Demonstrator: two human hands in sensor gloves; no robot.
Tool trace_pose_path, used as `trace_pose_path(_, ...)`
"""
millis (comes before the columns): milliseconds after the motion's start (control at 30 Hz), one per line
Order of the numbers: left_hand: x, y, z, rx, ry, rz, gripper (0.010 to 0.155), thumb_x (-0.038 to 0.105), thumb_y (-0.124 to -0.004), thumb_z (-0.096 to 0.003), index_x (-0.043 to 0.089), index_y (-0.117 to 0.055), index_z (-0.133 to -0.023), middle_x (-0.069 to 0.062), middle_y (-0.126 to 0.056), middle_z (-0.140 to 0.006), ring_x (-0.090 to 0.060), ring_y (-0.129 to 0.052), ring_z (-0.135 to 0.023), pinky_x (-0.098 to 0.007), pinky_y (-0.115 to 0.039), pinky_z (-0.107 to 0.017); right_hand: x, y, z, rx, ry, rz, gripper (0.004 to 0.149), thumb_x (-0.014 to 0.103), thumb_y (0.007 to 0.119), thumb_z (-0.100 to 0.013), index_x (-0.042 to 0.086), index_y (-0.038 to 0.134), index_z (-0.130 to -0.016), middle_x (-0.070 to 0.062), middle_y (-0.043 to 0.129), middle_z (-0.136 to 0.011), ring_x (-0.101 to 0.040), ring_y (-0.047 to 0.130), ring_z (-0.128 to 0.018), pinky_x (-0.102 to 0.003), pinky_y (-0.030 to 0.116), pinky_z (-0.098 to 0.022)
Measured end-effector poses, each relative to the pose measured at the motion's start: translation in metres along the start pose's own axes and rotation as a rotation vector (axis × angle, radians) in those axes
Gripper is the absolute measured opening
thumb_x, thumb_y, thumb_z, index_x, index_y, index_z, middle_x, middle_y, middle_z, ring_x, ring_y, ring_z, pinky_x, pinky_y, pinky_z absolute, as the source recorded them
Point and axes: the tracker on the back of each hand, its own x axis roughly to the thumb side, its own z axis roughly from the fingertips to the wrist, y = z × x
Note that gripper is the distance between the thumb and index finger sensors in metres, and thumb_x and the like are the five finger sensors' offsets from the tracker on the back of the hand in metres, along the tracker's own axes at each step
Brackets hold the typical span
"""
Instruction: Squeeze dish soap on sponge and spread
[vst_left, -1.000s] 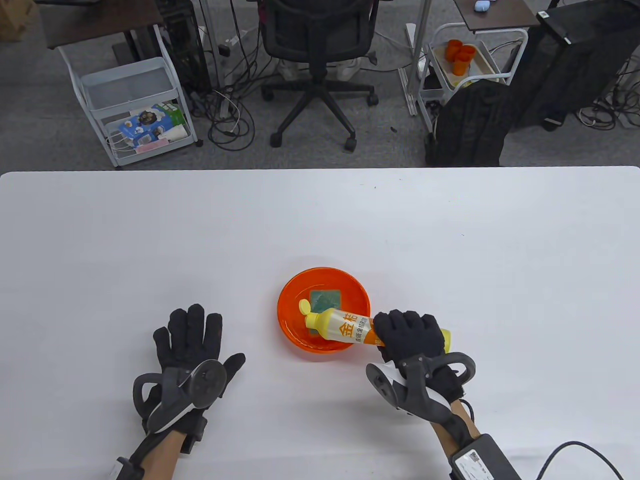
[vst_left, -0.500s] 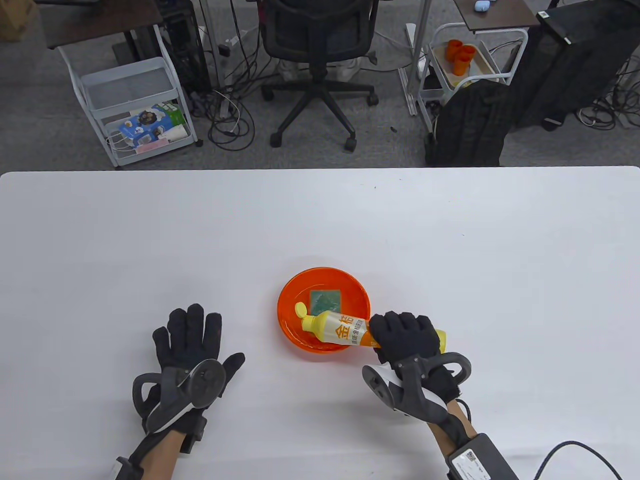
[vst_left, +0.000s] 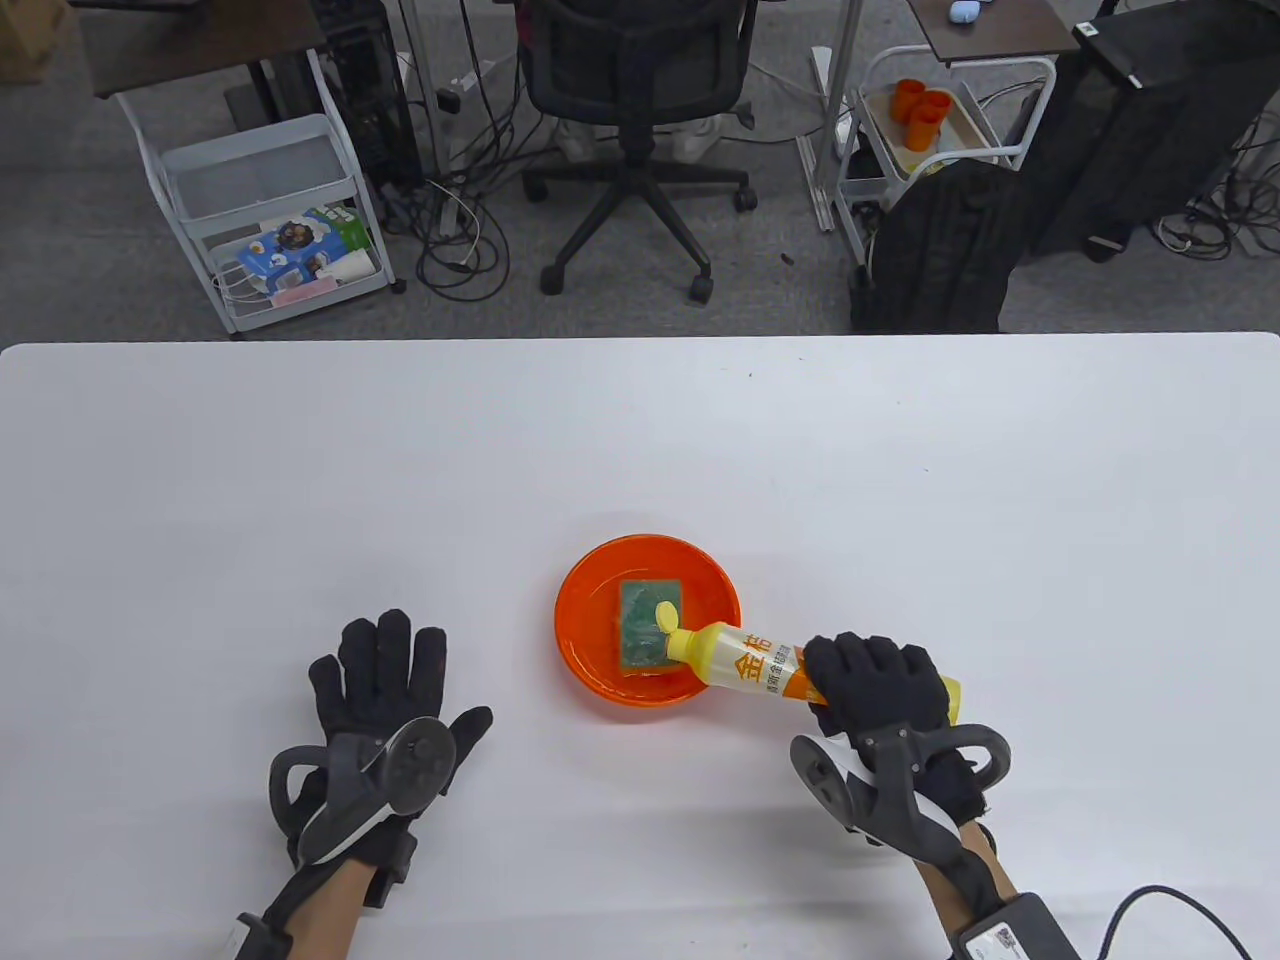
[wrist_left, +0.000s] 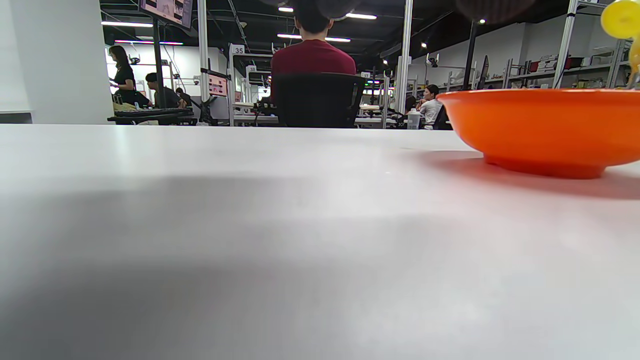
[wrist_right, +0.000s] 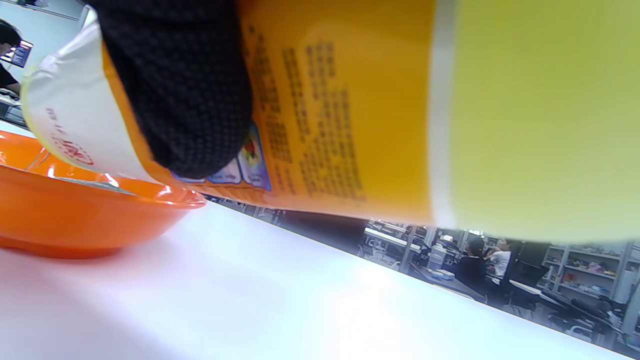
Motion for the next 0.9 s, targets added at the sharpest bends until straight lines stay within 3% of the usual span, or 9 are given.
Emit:
trace_pose_path(267, 0.001, 0.000, 0.000, -0.003, 0.003, -0.005, 0.087, 0.066, -0.057, -0.0524, 0.017, -0.034, -0.119, -0.023, -0.028, -0.128, -0.054, -0.028, -0.116, -0.071, -0.028, -0.078, -0.023, -0.002, 0.008, 0.004, 0.061, -0.006, 0.050, 0.047, 0.097, -0.044, 0.029, 0.084, -0.089, 0.003, 0.097, -0.089, -0.025, 0.099, -0.077, -0.049, 0.082, -0.063)
trace_pose_path(367, 0.001, 0.000, 0.000, -0.003, 0.004, -0.003, 0.087, 0.066, -0.057, -0.0524, 0.017, -0.034, -0.120, -0.023, -0.028, -0.128, -0.053, -0.028, -0.116, -0.071, -0.028, -0.078, -0.030, -0.003, 0.009, 0.006, 0.090, -0.107, 0.050, 0.047, 0.097, -0.044, 0.028, 0.084, -0.089, 0.003, 0.097, -0.088, -0.026, 0.100, -0.077, -0.049, 0.083, -0.062)
trace_pose_path(533, -0.001, 0.000, 0.000, -0.004, 0.012, 0.013, 0.087, 0.066, -0.057, -0.0524, 0.016, -0.034, -0.119, -0.023, -0.028, -0.128, -0.054, -0.028, -0.115, -0.071, -0.029, -0.078, -0.033, -0.003, 0.000, 0.019, 0.137, -0.373, 0.050, 0.047, 0.097, -0.045, 0.027, 0.084, -0.089, 0.002, 0.097, -0.088, -0.026, 0.100, -0.076, -0.049, 0.084, -0.061)
trace_pose_path(700, -0.007, -0.001, 0.001, -0.007, 0.025, 0.068, 0.087, 0.066, -0.057, -0.0525, 0.016, -0.034, -0.119, -0.022, -0.028, -0.128, -0.053, -0.028, -0.116, -0.071, -0.029, -0.078, -0.031, 0.005, -0.020, 0.072, 0.200, -0.753, 0.050, 0.045, 0.096, -0.046, 0.025, 0.084, -0.090, 0.000, 0.097, -0.088, -0.028, 0.100, -0.076, -0.051, 0.084, -0.060)
trace_pose_path(900, -0.005, 0.013, 0.003, 0.073, -0.022, 0.161, 0.087, 0.066, -0.056, -0.0525, 0.014, -0.033, -0.119, -0.023, -0.029, -0.127, -0.054, -0.029, -0.115, -0.071, -0.030, -0.078, -0.023, 0.038, -0.020, 0.128, 0.289, -1.227, 0.050, 0.044, 0.096, -0.048, 0.022, 0.083, -0.090, -0.003, 0.096, -0.088, -0.030, 0.099, -0.076, -0.050, 0.084, -0.060)
